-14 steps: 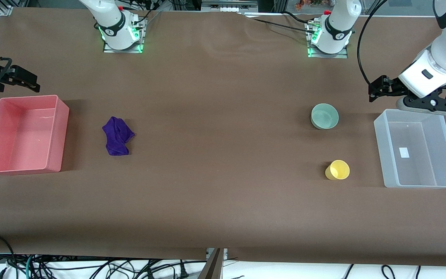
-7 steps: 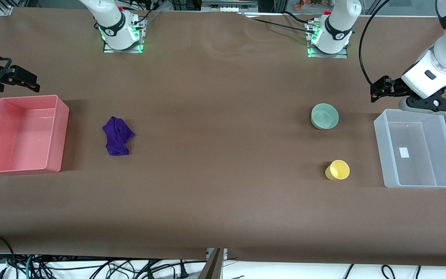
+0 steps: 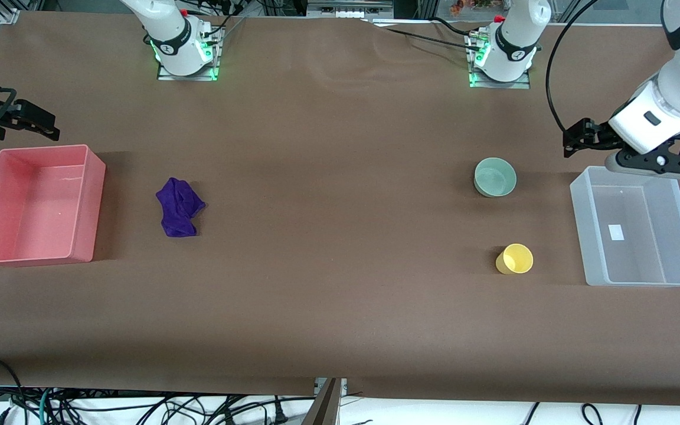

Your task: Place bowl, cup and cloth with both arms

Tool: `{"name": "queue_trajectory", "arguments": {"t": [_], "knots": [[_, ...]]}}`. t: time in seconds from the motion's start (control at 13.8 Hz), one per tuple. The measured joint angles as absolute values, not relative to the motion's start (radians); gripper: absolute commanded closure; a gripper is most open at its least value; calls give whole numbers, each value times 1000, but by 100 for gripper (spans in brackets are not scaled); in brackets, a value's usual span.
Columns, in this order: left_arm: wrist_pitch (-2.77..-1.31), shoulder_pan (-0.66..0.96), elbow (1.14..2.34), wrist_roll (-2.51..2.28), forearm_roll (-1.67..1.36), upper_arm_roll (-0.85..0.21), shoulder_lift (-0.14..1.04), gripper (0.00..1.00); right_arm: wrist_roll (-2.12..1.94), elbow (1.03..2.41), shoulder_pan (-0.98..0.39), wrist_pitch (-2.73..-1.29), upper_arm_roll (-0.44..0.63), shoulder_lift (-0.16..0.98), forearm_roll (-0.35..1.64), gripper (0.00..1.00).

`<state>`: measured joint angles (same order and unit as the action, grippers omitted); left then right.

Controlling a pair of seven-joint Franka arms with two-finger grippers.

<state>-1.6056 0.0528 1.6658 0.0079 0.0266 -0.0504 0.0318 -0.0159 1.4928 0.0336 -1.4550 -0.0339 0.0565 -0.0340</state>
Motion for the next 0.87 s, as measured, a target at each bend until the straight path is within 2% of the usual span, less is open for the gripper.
{"name": "queue_trajectory", "arguments": {"t": [0.29,0.44,0.58,0.87], "knots": [[-1504,48,1692,8,27,-49,82,0,-16,1493,34,-1455,-34,57,-34,0],[-1529,48,1744,9,27,-49,112,0,-16,1493,34,-1455,-34,57,-34,0],[-1671,49,1863,13,27,-56,114,0,-16,1493,34,-1455,-34,57,-34,0],[-2068,50,2170,52,27,-84,98,0,-16,1493,34,-1474,-34,94,-34,0]]}}
